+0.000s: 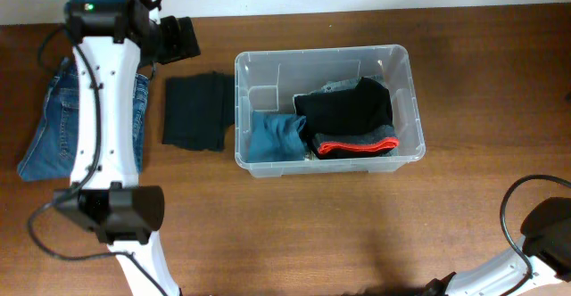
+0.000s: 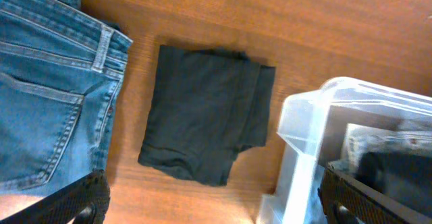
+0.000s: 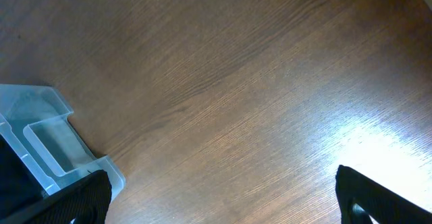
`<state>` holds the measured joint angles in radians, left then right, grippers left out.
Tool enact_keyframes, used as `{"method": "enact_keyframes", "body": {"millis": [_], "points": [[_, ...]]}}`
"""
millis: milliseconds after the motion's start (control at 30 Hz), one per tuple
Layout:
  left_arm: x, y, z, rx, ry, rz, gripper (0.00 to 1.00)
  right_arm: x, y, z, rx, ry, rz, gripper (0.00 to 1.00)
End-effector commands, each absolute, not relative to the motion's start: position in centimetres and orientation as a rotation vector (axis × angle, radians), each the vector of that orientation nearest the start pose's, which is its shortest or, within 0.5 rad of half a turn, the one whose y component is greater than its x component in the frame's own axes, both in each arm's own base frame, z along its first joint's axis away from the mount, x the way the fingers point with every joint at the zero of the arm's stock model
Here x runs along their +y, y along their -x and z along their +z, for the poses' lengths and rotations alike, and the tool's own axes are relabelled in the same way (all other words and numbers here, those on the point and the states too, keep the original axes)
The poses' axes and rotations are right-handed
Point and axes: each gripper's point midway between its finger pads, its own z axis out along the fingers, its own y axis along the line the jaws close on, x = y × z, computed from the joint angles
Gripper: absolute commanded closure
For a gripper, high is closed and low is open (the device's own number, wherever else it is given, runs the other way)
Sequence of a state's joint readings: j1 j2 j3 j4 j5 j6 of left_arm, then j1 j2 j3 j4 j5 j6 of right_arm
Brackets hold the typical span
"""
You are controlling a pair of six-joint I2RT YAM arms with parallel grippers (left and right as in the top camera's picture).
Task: Pack container
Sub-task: 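Lower the left gripper onto the folded black cloth and grasp it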
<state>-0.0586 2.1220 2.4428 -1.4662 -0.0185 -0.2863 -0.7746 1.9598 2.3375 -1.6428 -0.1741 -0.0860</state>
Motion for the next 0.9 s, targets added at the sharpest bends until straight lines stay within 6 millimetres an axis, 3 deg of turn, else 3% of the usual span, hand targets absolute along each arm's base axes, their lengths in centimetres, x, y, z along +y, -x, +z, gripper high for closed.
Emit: {"method": "enact_keyframes", "body": {"millis": [0,167,333,700,867], "points": [[-2.3,-48.8,20.6,2.782,0.248,-0.034,0.01,-25.8,-30.6,27.2,2.642,-0.902,0.039,0.02],[-1.2,-50.2,15.8,2.860,0.217,-0.019,0.00,-25.8,-30.6,27.2,2.641,-0.902,0.039,0.02],[-1.4,-50.5,12.4,2.935,0.104,-0.074,0.01,-25.8,-30.6,27.2,2.642,-0.902,0.039,0.02],[0.2,-50.5,6.9,3.037,0.170,-0.109,0.01,-25.8,-30.6,27.2,2.642,-0.902,0.039,0.02],[0.4,-50.3,5.5,3.068,0.180,-0.108,0.01,-25.8,-30.6,27.2,2.641,-0.902,0.039,0.02]]}}
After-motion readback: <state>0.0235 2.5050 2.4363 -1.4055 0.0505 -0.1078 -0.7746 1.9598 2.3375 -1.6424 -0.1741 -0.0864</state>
